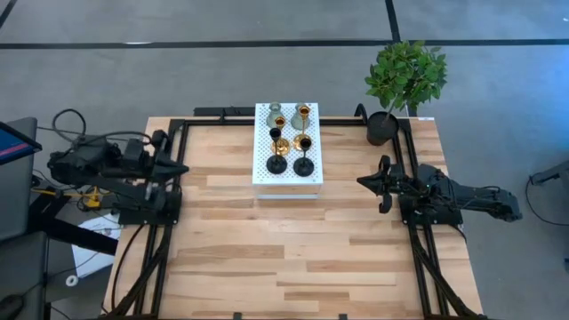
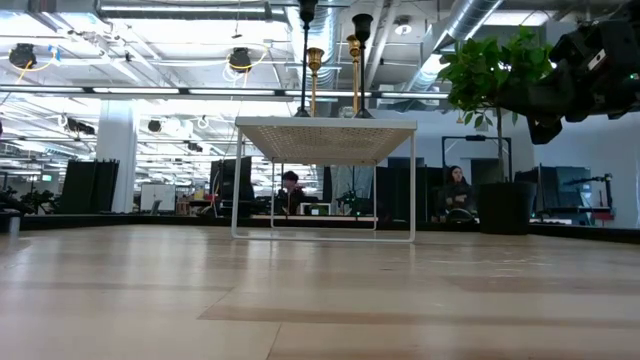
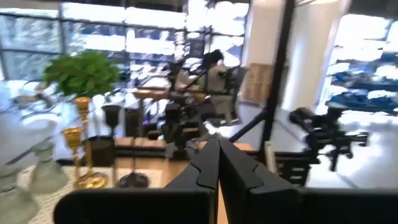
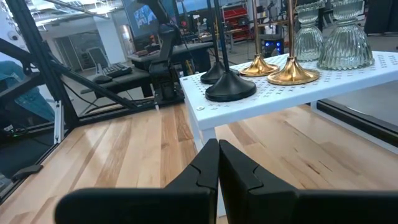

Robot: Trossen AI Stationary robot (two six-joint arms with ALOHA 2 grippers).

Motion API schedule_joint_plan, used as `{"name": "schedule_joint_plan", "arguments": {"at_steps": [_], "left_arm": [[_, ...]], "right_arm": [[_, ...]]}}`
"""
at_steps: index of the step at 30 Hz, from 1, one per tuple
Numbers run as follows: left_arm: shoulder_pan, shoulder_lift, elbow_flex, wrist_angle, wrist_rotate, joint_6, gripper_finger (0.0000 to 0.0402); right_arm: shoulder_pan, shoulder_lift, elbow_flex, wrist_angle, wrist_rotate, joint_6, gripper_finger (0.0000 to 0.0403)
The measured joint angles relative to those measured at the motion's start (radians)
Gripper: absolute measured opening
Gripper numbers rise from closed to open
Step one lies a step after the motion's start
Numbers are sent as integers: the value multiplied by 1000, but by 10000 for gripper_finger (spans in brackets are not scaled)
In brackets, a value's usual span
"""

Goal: Pick & Place candle stick holders
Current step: Return to Home Position

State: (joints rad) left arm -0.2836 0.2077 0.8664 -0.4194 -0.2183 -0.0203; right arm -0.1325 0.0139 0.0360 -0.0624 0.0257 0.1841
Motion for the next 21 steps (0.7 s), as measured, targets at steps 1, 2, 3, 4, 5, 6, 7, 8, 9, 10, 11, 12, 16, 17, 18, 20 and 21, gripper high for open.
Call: {"name": "schedule_joint_plan", "arguments": {"at_steps": [1, 2, 3, 4, 5, 6, 7, 8, 9, 10, 11, 12, 16, 17, 18, 20, 21], "left_arm": [[0, -17, -9, 6, 17, 0, 4], [0, -34, -21, 9, 26, -2, 3], [0, -51, -32, 9, 36, -2, 3], [0, -63, -42, 12, 43, -7, 4], [0, -72, -54, 14, 51, -10, 4], [0, -83, -67, 5, 57, -10, 5], [0, -93, -79, 0, 59, -10, 5], [0, -103, -89, 2, 62, -11, 5], [0, -116, -102, 8, 64, -12, 4], [0, -130, -113, 9, 74, -14, 4], [0, -140, -125, 11, 85, -14, 4], [0, -147, -140, 16, 95, -16, 4], [0, -183, -211, 21, 104, -50, 5], [0, -190, -230, 39, 103, -56, 5], [0, -196, -254, 54, 105, -59, 4], [0, -203, -305, 91, 126, -60, 4], [0, -205, -333, 124, 142, -60, 4]], "right_arm": [[0, 0, 0, 0, 0, 0, 0], [0, 0, 0, 0, 0, 0, 0], [0, 0, 0, 0, 0, 0, 0], [0, 0, 0, 0, 0, 0, 0], [0, 0, 0, 0, 0, 0, 0], [0, 0, 0, 0, 0, 0, 0], [0, 0, 0, 0, 0, 0, 0], [0, 0, 0, 0, 0, 0, 0], [0, 0, 0, 0, 0, 0, 0], [0, 0, 0, 0, 0, 0, 0], [0, 0, 0, 0, 0, 0, 0], [0, 0, 0, 0, 0, 0, 0], [0, 0, 0, 0, 0, 0, 0], [0, 0, 0, 0, 0, 0, 0], [0, 0, 0, 0, 0, 0, 0], [0, 0, 0, 0, 0, 0, 0], [0, 0, 0, 0, 0, 0, 0]]}}
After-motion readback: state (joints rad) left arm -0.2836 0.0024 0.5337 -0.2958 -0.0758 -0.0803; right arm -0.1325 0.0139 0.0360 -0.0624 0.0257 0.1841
